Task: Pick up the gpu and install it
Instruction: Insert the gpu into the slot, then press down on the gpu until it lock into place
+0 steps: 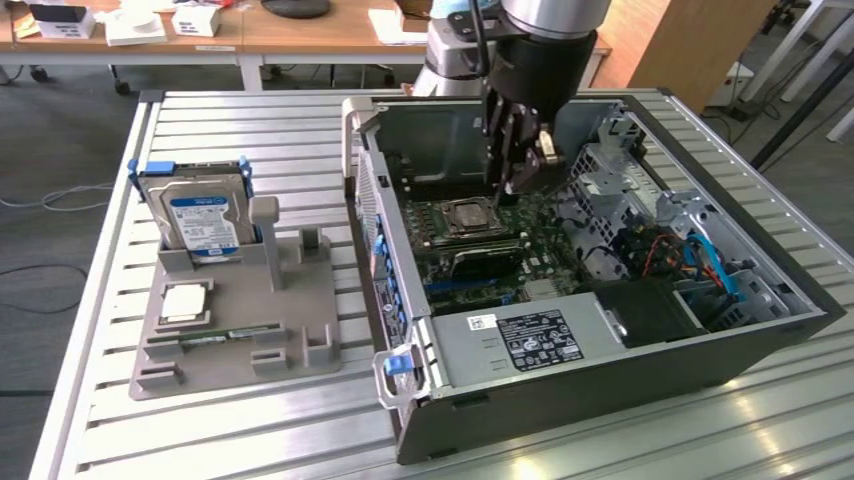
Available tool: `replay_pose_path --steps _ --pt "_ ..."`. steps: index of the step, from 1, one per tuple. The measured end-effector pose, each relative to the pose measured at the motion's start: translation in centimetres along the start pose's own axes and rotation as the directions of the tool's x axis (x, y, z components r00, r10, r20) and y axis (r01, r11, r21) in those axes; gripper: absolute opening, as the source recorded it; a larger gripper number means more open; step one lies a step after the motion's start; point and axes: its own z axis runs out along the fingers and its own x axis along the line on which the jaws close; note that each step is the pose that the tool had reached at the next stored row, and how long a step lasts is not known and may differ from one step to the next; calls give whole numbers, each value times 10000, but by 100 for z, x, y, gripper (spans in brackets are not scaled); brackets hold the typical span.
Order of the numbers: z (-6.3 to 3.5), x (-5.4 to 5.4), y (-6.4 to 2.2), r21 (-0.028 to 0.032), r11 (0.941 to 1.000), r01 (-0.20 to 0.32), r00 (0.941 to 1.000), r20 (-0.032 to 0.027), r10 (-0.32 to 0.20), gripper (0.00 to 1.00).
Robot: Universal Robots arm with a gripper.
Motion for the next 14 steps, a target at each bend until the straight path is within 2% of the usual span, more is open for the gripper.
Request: replay_pose_path --steps 4,14 --pt "-46 -1 -2 0 10000 0 10000 0 0 40" --pt "-49 -1 -3 -1 10000 0 10000 0 0 40"
